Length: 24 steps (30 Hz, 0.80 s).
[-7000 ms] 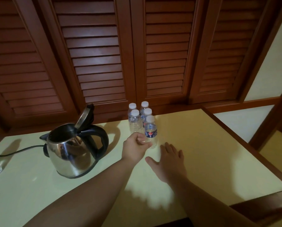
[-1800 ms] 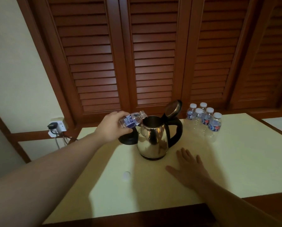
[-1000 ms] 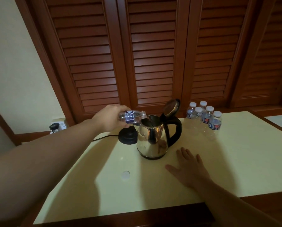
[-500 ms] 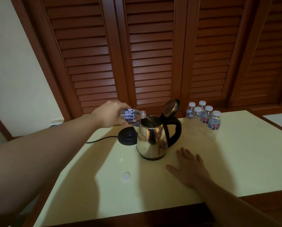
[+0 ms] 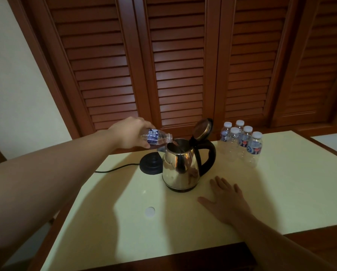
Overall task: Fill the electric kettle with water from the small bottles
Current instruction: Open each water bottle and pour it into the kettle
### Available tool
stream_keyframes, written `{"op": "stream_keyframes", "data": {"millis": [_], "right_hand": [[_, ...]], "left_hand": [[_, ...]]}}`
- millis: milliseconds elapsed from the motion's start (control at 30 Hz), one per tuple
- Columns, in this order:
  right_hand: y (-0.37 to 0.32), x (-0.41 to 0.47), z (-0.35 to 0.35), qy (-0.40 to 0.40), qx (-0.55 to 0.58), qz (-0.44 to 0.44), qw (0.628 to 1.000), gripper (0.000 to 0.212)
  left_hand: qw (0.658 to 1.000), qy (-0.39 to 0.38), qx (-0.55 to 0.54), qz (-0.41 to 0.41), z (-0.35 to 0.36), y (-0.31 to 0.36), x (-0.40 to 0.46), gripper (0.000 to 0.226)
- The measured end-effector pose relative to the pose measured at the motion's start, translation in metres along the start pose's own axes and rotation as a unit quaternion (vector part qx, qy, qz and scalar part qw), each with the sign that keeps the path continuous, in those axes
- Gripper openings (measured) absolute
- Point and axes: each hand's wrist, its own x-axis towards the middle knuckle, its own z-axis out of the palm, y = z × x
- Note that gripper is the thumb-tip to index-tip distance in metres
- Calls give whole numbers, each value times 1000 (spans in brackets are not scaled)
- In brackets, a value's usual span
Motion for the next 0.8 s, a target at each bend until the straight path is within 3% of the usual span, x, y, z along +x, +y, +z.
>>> {"op": "stream_keyframes", "data": {"millis": [267, 800], "right_hand": [[-1, -2, -1, 4, 5, 3, 1000, 102], [-3, -3, -4, -5, 11, 7, 1000, 101]], "left_hand": [[999, -35, 31, 22, -12, 3, 13, 72], [969, -110, 191, 110, -37, 20, 41, 64]]}}
